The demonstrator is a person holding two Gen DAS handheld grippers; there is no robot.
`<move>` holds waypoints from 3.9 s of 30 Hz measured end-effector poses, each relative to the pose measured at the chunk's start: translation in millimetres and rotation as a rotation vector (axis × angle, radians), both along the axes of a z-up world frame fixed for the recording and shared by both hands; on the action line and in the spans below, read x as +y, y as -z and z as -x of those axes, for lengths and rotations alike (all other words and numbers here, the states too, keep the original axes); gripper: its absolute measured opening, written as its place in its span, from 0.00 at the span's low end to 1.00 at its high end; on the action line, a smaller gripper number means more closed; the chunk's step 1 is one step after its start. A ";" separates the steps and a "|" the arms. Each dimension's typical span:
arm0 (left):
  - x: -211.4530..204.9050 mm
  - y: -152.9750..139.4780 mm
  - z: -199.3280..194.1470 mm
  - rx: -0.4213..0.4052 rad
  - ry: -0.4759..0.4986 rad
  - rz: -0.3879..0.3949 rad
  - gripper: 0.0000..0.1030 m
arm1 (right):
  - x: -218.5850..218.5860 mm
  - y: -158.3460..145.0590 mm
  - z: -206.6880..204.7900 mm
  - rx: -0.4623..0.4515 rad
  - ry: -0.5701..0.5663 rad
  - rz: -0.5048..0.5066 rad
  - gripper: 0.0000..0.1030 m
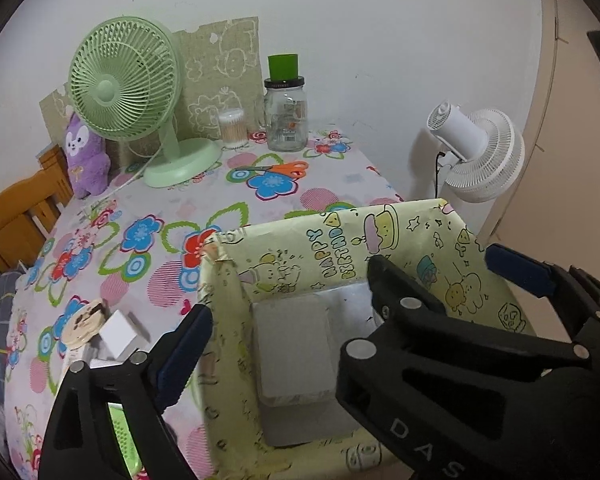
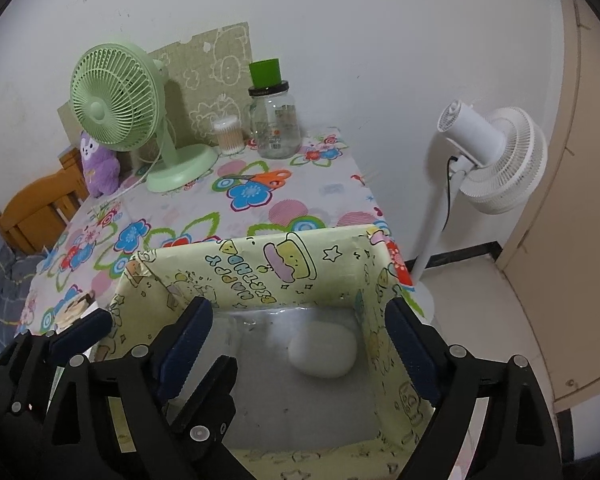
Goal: Organize rigid objects
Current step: 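Lower both objects into the yellow box and open both tools, then withdraw both tools from the box back toward the remaining table items, then grasp the white charger block with the right tool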
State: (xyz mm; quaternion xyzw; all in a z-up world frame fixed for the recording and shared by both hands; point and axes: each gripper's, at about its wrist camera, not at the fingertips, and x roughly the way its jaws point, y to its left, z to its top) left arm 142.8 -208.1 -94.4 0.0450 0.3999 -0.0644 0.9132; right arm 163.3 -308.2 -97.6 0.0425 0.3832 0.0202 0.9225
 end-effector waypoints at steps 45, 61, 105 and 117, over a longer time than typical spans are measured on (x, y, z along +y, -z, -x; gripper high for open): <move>109.1 -42.2 64.3 -0.109 0.014 0.059 1.00 | 109.1 -60.6 79.8 -0.146 0.004 0.075 0.97; 154.6 -47.0 79.0 -0.136 0.018 0.057 1.00 | 154.8 -67.0 94.7 -0.180 0.002 0.079 0.98; 251.1 19.4 49.6 0.020 -0.118 0.069 1.00 | 239.6 -13.6 69.9 -0.159 -0.072 0.148 0.98; 261.8 55.4 39.8 0.100 -0.142 0.057 1.00 | 248.7 21.7 55.2 -0.071 -0.104 0.128 0.98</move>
